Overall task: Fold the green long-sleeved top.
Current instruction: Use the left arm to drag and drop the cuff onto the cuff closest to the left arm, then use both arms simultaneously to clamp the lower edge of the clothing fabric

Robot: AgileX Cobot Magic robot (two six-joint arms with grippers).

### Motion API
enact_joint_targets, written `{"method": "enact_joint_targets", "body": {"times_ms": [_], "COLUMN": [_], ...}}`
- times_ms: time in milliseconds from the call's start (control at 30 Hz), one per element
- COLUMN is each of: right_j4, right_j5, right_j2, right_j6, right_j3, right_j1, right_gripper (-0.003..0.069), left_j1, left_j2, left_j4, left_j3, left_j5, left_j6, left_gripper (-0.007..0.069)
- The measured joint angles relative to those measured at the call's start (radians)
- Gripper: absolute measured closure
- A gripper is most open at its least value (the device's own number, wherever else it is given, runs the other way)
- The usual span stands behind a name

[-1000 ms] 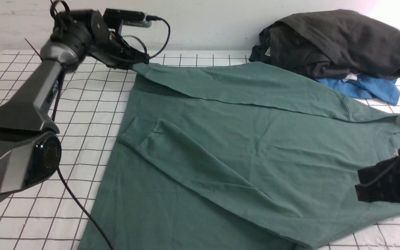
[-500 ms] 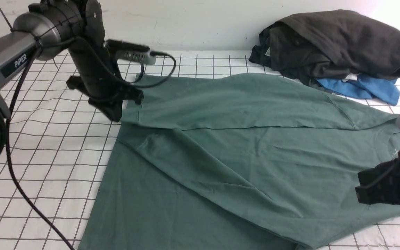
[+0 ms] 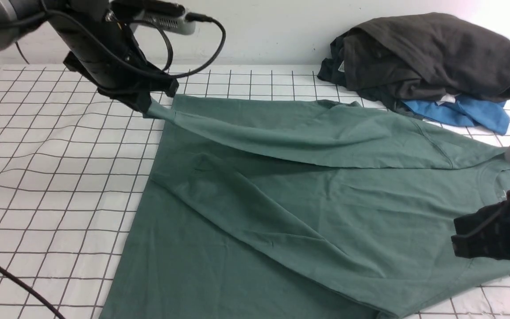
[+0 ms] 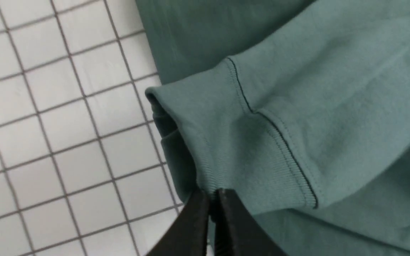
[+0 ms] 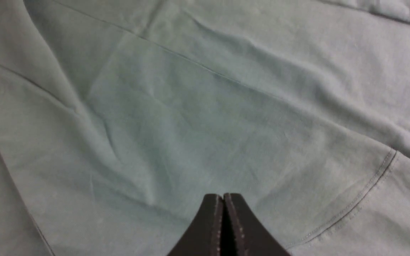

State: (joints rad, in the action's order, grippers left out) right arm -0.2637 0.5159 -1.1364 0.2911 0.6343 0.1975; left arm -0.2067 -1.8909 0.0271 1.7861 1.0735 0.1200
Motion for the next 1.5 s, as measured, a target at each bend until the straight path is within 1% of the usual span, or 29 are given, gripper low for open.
{"method": "enact_joint_targets", "body": {"times_ms": [133,267,367,400,467,500,533,567,600,667,800,833,933,1067,1100,1133,1167,1233,1300,1333,1400,1433,1467,1500], "right_j4": [0.000,0.000,0.000,0.000,0.000,0.000,0.000,0.000,0.000,-0.008,-0.053,-0.087,-0.157,-0.248,-0.264,-0.272,-0.297,-0.315,-0.326,-0.328,-0.341,-0.343,-0.343,-0.343], "right_j5": [-0.001,-0.001,-0.001,-0.001,-0.001,-0.001,0.000,0.000,0.010,0.030,0.082,0.094,0.105,0.106,0.108,0.108,0.109,0.109,0.109,0.109,0.112,0.112,0.112,0.112], "right_j2": [0.000,0.000,0.000,0.000,0.000,0.000,0.000,0.000,0.000,0.000,0.000,0.000,0.000,0.000,0.000,0.000,0.000,0.000,0.000,0.000,0.000,0.000,0.000,0.000], "right_j6": [0.000,0.000,0.013,0.019,0.024,0.024,0.032,0.032,0.053,0.081,0.151,0.188,0.270,0.360,0.376,0.380,0.410,0.431,0.452,0.453,0.462,0.463,0.463,0.468], "right_j3": [0.000,0.000,0.000,0.000,0.000,0.000,0.000,0.000,0.000,0.000,0.000,0.000,0.000,0.000,0.000,0.000,0.000,0.000,0.000,0.000,0.000,0.000,0.000,0.000], "right_j1": [0.000,0.000,0.000,0.000,0.000,0.000,0.000,0.000,0.000,0.000,0.000,0.000,0.000,0.000,0.000,0.000,0.000,0.000,0.000,0.000,0.000,0.000,0.000,0.000], "right_gripper": [0.0669,0.0669,0.0669,0.0669,0.0669,0.0669,0.0669,0.0669,0.0669,0.0669,0.0669,0.0669,0.0669,0.0669,0.0669,0.0669,0.0669,0.0669,0.0669,0.0669,0.0669,0.0669,0.0669,0.0669], "left_j1": [0.000,0.000,0.000,0.000,0.000,0.000,0.000,0.000,-0.004,-0.023,-0.077,-0.111,-0.174,-0.224,-0.229,-0.230,-0.234,-0.236,-0.236,-0.236,-0.236,-0.236,-0.236,-0.236], "left_j2": [-0.034,-0.106,-0.149,-0.146,-0.121,-0.118,-0.083,-0.074,-0.031,0.019,0.088,0.120,0.191,0.232,0.232,0.232,0.231,0.230,0.231,0.232,0.234,0.235,0.235,0.235], "left_j4": [-0.082,-0.097,-0.088,-0.087,-0.077,-0.075,-0.039,-0.034,0.021,0.057,0.056,0.026,-0.056,-0.112,-0.113,-0.113,-0.104,-0.087,-0.070,-0.070,-0.067,-0.067,-0.067,-0.066], "left_j3": [-0.034,-0.093,-0.119,-0.121,-0.121,-0.121,-0.124,-0.126,-0.163,-0.238,-0.442,-0.565,-0.754,-0.904,-0.930,-0.935,-0.969,-0.983,-0.990,-0.992,-0.997,-0.997,-0.998,-0.998], "left_j5": [-0.015,-0.027,0.002,0.016,0.040,0.040,0.083,0.087,0.116,0.126,0.112,0.059,-0.068,-0.193,-0.214,-0.217,-0.246,-0.266,-0.280,-0.284,-0.301,-0.306,-0.307,-0.318], "left_j6": [-0.033,-0.034,-0.005,0.004,0.005,0.003,-0.005,-0.007,-0.004,0.024,0.113,0.166,0.289,0.465,0.497,0.505,0.573,0.627,0.685,0.690,0.722,0.729,0.729,0.731], "left_gripper": [0.0621,0.0585,0.0481,0.0414,0.0321,0.0310,0.0233,0.0216,0.0167,0.0140,0.0141,0.0150,0.0150,0.0153,0.0156,0.0158,0.0165,0.0180,0.0214,0.0217,0.0302,0.0333,0.0340,0.0407]}}
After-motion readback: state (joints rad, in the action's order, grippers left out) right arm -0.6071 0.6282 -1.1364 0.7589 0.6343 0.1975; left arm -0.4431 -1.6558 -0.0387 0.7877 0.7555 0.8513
